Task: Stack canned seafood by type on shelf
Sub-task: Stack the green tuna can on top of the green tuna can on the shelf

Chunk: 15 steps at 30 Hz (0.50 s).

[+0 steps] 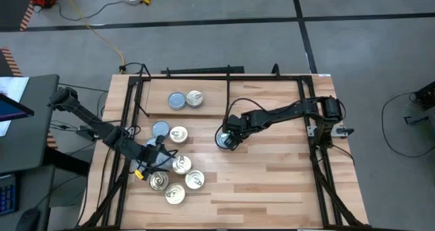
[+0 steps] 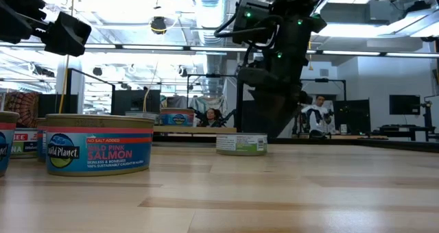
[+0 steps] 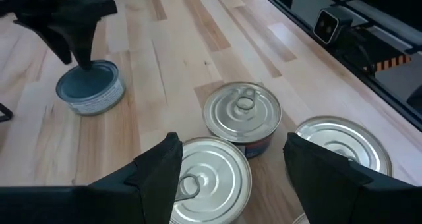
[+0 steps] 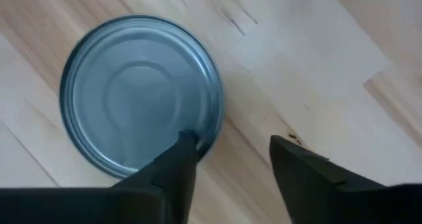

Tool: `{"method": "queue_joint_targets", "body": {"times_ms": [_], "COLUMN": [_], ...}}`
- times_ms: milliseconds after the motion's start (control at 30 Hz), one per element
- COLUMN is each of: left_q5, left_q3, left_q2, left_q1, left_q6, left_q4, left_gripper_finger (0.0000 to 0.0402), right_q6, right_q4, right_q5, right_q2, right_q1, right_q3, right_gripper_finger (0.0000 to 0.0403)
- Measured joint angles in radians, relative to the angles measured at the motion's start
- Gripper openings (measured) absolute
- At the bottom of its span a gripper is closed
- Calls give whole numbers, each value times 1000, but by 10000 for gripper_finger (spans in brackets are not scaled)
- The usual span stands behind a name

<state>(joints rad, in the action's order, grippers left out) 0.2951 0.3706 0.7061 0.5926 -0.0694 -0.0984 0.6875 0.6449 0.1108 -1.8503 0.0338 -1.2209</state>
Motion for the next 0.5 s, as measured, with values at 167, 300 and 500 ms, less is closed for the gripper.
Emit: {"method": "queue_joint_targets", "body": {"times_ms": [167, 300, 500], "left_q5": [0, 0, 0], "left_q3": [0, 0, 0], "left_q2": [-59, -104, -138], "left_q1": [0, 0, 0], "left_q6": [-17, -26, -33], "left_q4": [-41, -63, -71], "left_gripper_finger": [254, 254, 254], "right_q6": [10, 17, 63], "right_q4": [0, 2, 12], "right_q5": [0, 0, -1], "right_q2": [0, -1, -1], "right_q1": [-2, -2, -2], "right_q3": [-1, -1, -1], "right_gripper_finger": [146, 107, 71]}}
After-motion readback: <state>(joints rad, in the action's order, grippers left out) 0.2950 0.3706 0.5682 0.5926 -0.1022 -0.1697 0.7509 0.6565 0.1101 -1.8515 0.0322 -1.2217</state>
